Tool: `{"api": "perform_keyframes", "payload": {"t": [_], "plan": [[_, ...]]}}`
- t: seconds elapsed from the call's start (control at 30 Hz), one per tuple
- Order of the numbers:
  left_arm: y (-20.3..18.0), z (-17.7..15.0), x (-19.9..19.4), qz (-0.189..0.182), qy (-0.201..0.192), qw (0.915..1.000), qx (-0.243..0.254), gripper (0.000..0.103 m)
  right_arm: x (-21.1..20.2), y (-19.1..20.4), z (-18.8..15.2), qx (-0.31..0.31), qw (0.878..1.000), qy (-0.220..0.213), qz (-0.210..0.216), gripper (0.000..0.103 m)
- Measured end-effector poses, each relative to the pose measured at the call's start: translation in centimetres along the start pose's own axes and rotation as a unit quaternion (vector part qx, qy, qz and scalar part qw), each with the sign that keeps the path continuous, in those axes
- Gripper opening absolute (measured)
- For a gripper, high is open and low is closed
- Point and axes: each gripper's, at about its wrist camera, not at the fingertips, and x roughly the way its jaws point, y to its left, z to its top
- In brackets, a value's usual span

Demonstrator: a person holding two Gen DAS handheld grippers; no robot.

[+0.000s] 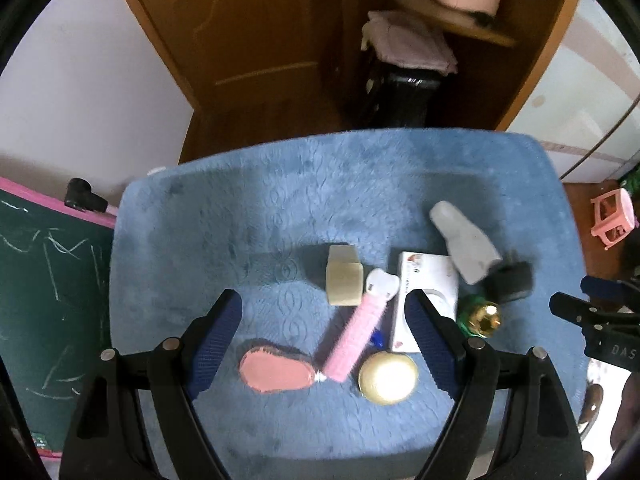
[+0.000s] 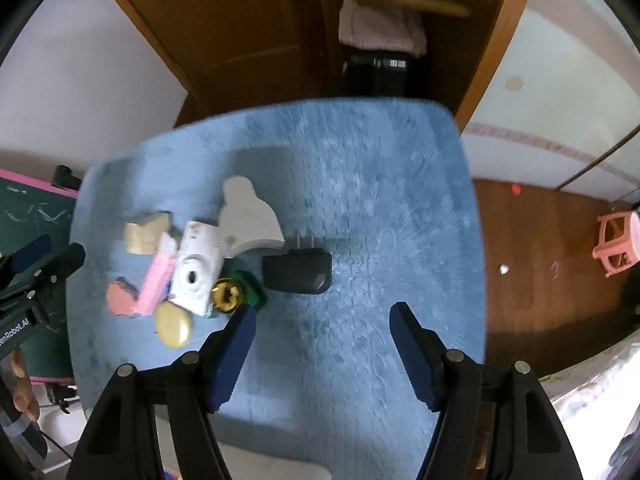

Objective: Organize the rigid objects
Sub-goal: 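Grasp the beige block with the left tool while the right tool grasps the black charger plug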

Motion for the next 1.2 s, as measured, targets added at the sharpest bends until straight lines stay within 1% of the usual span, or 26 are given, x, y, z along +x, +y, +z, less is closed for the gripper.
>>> {"api": "perform_keyframes", "payload": {"t": [0.13,0.23,0.37,0.5,0.63,0.73,0.83,0.93,0.97,1.0,1.03,1.07,1.1,1.13,1.17,1.2], "plan": [[0.2,0.3,2.4,0.008,0.017,0.9998,-0.008,0.086,3.0,-0.4,0.9,0.022,0.999,0.026,0.025,0.07],[0.5,0.6,3.4,0.011,0.021,0.9996,-0.015,0.086,4.6,-0.1,1.3,0.031,0.999,0.034,0.025,0.07],[0.7,1.0,4.6,0.006,0.032,0.9991,-0.028,0.086,6.0,0.3,1.5,0.036,0.998,0.044,0.033,0.07],[0.8,0.9,5.6,0.016,0.038,0.9987,-0.032,0.086,7.0,0.9,1.6,0.031,0.998,0.049,0.027,0.07],[0.5,0.9,6.8,0.039,0.043,0.9979,-0.03,0.085,7.7,1.4,1.5,0.03,0.998,0.053,0.024,0.07],[0.3,1.0,7.7,0.051,0.046,0.9972,-0.03,0.085,8.2,1.6,1.3,0.029,0.998,0.053,0.019,0.07],[0.4,1.0,8.4,0.055,0.053,0.9965,-0.035,0.085,8.4,1.8,1.2,0.028,0.998,0.052,0.013,0.07],[0.6,1.2,9.1,0.046,0.058,0.9963,-0.044,0.084,8.4,2.1,1.3,0.023,0.998,0.053,0.006,0.07],[0.6,1.2,9.2,0.042,0.058,0.9964,-0.046,0.08,8.6,2.3,1.4,0.02,0.998,0.051,0.003,0.069],[0.6,1.2,9.2,0.034,0.058,0.9966,-0.048,0.073,8.6,2.4,1.4,0.02,0.999,0.05,0.003,0.069],[0.6,1.2,9.4,0.025,0.059,0.9967,-0.049,0.069,8.8,2.4,1.4,0.02,0.999,0.049,0.004,0.067],[0.6,1.2,9.5,0.016,0.06,0.9968,-0.051,0.059,8.7,2.4,1.3,0.019,0.999,0.049,0.008,0.064],[0.5,1.1,9.6,0.008,0.062,0.9967,-0.052,0.047,8.6,2.3,1.2,0.019,0.999,0.049,0.007,0.063],[0.4,1.1,9.7,-0.001,0.065,0.9965,-0.053,0.039,8.7,2.3,1.2,0.018,0.999,0.05,0.006,0.063],[0.2,1.0,9.8,-0.005,0.067,0.9964,-0.053,0.027,8.7,2.4,1.2,0.017,0.999,0.049,0.004,0.063],[0.1,1.0,9.8,-0.004,0.065,0.9965,-0.053,0.027,8.7,2.6,1.1,0.016,0.999,0.048,0.003,0.063]]}}
